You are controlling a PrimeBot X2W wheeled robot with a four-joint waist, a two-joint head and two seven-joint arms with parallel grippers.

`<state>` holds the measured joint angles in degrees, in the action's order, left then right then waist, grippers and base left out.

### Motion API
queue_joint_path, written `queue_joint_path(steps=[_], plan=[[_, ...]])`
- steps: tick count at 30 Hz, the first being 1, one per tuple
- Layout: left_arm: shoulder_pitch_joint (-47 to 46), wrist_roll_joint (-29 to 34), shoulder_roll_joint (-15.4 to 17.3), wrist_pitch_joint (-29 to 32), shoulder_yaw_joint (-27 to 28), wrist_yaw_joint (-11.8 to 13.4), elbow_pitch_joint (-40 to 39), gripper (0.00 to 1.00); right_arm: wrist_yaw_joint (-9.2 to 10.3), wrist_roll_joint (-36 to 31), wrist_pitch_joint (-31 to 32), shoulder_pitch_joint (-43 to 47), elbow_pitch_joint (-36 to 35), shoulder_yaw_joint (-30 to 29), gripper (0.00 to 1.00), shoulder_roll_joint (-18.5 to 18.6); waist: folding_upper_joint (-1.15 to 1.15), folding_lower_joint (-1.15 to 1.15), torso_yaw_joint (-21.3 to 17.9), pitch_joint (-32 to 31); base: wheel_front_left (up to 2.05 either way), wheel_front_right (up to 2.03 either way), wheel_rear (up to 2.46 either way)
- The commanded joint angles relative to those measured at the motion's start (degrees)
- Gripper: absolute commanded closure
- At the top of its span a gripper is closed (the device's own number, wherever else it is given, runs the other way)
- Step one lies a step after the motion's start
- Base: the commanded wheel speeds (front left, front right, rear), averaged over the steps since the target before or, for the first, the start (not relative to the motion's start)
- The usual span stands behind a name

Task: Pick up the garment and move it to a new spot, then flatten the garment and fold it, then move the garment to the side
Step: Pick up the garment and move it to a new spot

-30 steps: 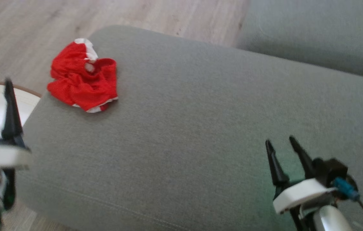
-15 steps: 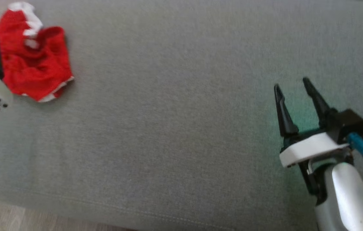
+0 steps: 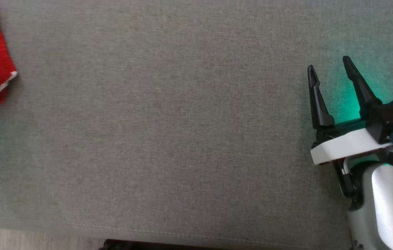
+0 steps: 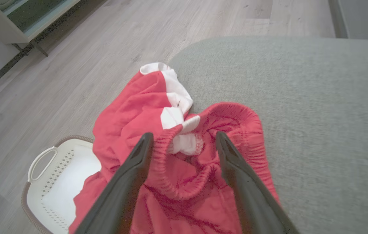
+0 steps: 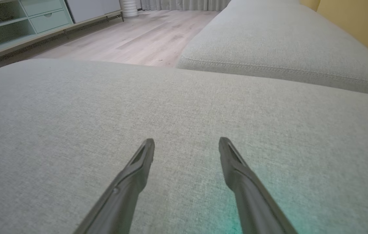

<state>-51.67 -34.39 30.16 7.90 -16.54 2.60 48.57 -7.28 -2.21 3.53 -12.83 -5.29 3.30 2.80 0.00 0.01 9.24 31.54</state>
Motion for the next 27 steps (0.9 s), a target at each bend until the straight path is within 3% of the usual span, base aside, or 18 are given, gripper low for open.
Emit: queue_joint_path(steps=[1,3,6,7,16,27], plan=[[-1.5,0.4,3.5,-0.6,2.3,0.5,-0.6,0.0,-0.21,-0.3,0.2,-0.6,-2.4,1.4,0.0,0.1,0.0,-0.01,-0.9,1.4,0.0,0.0,0.0],[-2.6,0.3,3.2,-0.8,2.2,0.5,1.9,0.01,-0.21,-0.4,0.2,-0.6,-2.9,1.2,0.0,0.1,0.0,-0.01,-1.0,2.0,0.0,0.0,0.0],[-4.1,0.3,2.6,-1.4,1.9,0.1,4.9,0.82,-0.21,-0.1,0.0,-0.8,-3.1,1.0,0.0,0.1,0.0,-0.01,-1.1,2.3,0.0,0.0,0.0],[-4.5,0.4,2.5,-1.8,1.8,0.0,5.8,1.0,-0.21,0.1,-0.1,-0.9,-3.1,1.0,0.0,0.1,0.0,-0.01,-1.1,2.3,0.0,0.0,0.0],[-7.5,2.6,3.9,-6.4,0.1,-0.8,10.3,1.0,-0.21,2.2,-2.2,-1.5,-0.3,1.1,0.0,0.1,0.0,-0.01,-1.7,-1.3,0.0,0.0,0.0],[-12.4,7.9,7.8,-8.5,-5.6,-5.7,8.3,1.0,-0.21,7.2,-7.1,0.1,7.6,0.7,0.0,0.1,0.0,-0.01,-4.5,-14.4,0.0,0.0,0.0]])
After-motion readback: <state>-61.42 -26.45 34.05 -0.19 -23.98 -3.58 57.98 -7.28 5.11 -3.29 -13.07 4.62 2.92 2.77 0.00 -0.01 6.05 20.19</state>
